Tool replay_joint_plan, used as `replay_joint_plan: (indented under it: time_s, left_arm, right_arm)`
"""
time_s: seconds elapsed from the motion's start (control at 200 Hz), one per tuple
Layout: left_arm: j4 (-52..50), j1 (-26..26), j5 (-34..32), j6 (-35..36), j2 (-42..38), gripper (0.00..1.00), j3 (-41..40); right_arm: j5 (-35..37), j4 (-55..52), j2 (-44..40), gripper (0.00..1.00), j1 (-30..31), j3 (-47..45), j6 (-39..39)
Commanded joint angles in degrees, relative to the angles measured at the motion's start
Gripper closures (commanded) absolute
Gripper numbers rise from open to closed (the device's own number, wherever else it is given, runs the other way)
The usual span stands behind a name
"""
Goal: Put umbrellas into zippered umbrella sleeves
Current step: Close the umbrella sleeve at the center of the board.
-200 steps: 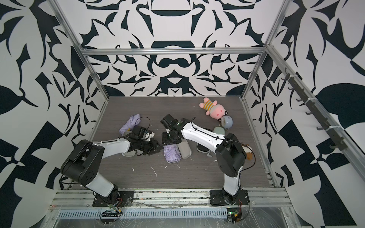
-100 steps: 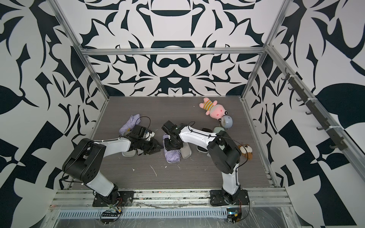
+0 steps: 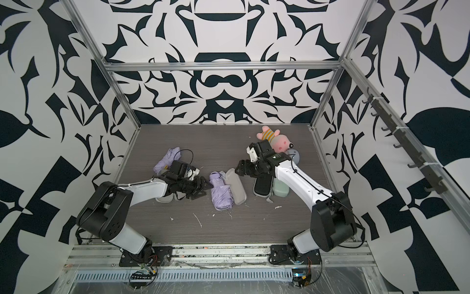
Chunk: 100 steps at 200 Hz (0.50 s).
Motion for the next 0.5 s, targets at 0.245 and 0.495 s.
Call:
replay_joint_plan:
  time_s: [0.245, 0.495]
  left_arm:
    - [5.71, -4.00, 0.47, -2.63, 4.92, 0.57, -0.42]
    - [11.96, -5.56, 1.43, -4.91, 9.75, 0.85, -0.24]
  right_arm:
    - [-14.69, 15.95, 1.30, 0.19, 6.47, -5.86, 8.24]
    - [-11.31, 18.51, 10.72, 0.20, 13.50, -5.05, 10.53]
